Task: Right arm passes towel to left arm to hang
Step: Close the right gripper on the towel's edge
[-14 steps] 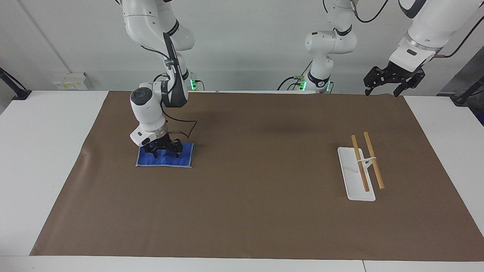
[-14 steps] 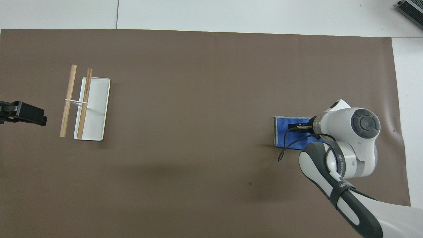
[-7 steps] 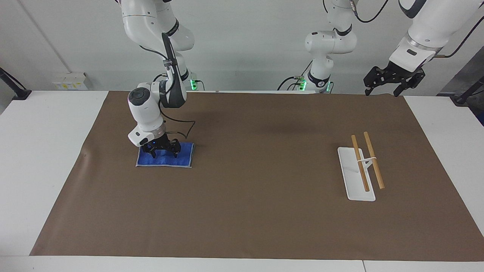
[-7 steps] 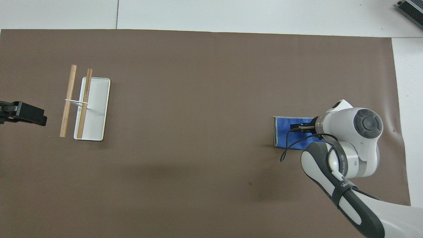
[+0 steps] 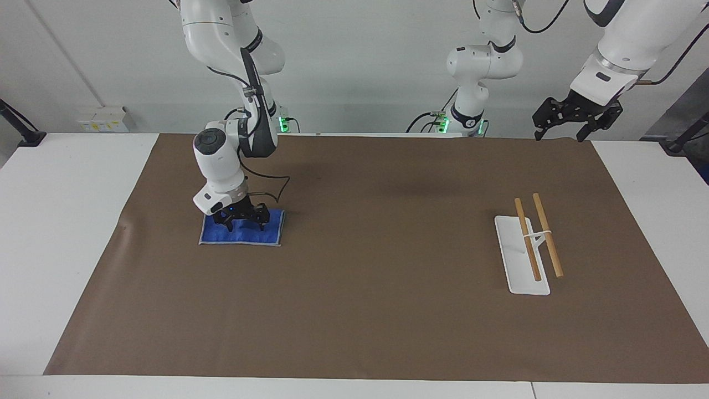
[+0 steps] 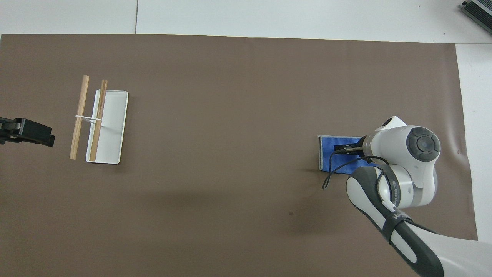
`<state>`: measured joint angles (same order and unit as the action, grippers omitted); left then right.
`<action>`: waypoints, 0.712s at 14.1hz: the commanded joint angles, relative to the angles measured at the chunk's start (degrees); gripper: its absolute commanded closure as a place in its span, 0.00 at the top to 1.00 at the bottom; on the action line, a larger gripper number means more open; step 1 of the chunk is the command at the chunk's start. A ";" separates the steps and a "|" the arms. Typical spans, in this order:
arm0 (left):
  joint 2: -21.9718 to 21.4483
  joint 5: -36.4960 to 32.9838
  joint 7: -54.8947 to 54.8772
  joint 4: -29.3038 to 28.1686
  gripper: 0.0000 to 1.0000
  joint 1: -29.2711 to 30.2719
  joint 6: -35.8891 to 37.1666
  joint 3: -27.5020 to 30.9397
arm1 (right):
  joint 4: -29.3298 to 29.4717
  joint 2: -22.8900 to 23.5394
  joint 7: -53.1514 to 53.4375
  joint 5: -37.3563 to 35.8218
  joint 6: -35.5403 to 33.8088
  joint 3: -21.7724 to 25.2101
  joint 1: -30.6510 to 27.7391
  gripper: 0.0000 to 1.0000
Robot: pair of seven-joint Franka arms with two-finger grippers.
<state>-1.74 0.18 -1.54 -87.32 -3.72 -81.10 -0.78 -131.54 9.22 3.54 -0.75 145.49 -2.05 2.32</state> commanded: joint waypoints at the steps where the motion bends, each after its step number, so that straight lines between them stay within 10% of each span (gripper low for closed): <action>1: -1.69 0.61 0.57 -1.81 1.00 0.29 0.06 -0.01 | -1.08 -0.34 0.15 0.67 1.63 -0.24 -0.21 0.90; 10: -1.69 0.61 0.57 -1.81 1.00 0.29 0.06 -0.01 | -0.73 -0.25 0.41 0.67 1.46 -0.32 -0.21 0.13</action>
<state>-1.74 0.18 -1.54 -87.32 -3.72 -81.10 -0.78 -131.67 8.93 3.55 -0.75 145.63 -2.02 2.32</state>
